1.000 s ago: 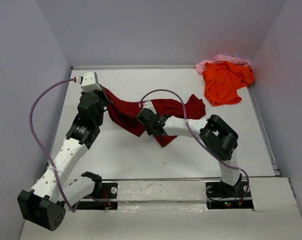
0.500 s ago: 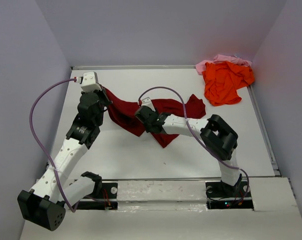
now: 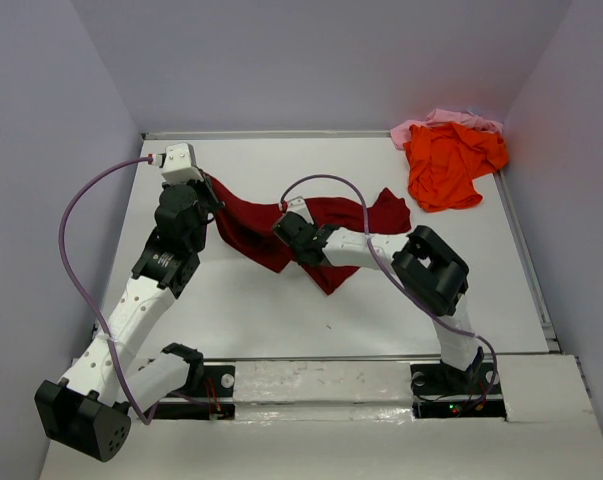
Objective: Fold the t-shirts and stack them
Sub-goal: Flatten the tshirt out, then fold the tshirt
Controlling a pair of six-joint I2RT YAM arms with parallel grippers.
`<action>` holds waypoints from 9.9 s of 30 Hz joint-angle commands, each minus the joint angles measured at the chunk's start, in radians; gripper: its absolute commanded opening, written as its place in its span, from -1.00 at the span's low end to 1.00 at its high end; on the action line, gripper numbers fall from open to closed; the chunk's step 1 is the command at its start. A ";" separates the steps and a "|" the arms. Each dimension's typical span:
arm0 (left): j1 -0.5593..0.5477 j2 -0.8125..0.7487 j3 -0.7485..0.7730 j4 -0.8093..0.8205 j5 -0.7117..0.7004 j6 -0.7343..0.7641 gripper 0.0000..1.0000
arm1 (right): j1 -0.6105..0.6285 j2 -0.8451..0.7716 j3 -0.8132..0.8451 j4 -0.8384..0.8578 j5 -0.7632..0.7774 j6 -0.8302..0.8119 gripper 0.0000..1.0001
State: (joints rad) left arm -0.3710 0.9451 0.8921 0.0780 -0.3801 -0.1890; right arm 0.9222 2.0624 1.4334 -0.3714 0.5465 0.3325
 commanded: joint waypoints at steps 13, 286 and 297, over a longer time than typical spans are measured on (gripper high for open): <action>0.007 -0.023 0.002 0.049 0.001 -0.003 -1.00 | -0.005 -0.042 -0.016 0.000 0.059 0.010 -0.18; 0.317 0.728 0.100 0.298 0.050 -0.073 -1.00 | -0.583 -0.582 -0.430 0.140 -0.399 0.079 0.66; 0.333 0.874 0.338 -0.052 -0.013 -0.104 -1.00 | -0.583 -0.591 -0.372 0.140 -0.401 0.079 0.65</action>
State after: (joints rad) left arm -0.0555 1.8233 1.1645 0.1303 -0.3447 -0.2756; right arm 0.3290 1.5059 1.0000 -0.2668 0.1562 0.4118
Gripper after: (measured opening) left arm 0.018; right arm 0.828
